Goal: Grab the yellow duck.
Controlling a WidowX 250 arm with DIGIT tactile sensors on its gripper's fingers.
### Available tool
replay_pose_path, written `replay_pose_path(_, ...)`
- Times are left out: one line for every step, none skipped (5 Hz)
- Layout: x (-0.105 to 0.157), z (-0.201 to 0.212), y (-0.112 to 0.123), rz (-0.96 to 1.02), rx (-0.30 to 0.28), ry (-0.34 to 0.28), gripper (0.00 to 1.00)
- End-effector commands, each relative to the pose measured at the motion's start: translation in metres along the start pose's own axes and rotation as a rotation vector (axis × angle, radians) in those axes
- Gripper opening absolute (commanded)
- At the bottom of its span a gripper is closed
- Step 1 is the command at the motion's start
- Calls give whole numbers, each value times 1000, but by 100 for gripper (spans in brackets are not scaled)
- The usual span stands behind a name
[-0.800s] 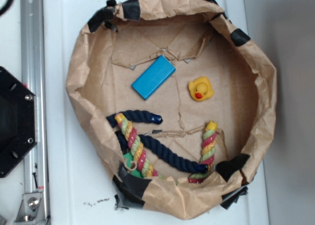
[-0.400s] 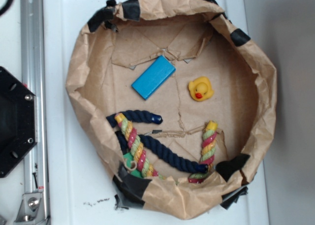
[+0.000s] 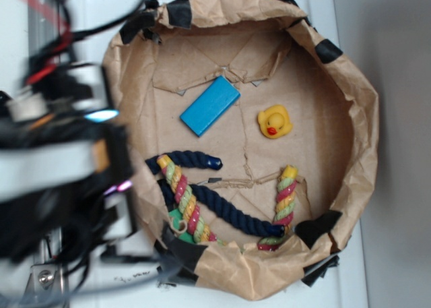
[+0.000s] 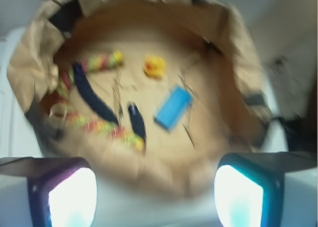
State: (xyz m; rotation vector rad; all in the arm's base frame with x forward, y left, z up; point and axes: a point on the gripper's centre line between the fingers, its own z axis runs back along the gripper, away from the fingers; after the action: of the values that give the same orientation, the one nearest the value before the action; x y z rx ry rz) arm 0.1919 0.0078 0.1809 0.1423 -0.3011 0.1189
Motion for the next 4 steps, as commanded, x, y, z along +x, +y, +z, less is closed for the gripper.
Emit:
replay_pose_path(23,-25,3,-54,-57,-52,100)
replay_pose_path(23,-25,3,-54,-57,-52,100)
replay_pose_path(23,-25,3,-54,-57,-52,100)
replay_pose_path(33,-65,16,-69,-90,-70,100)
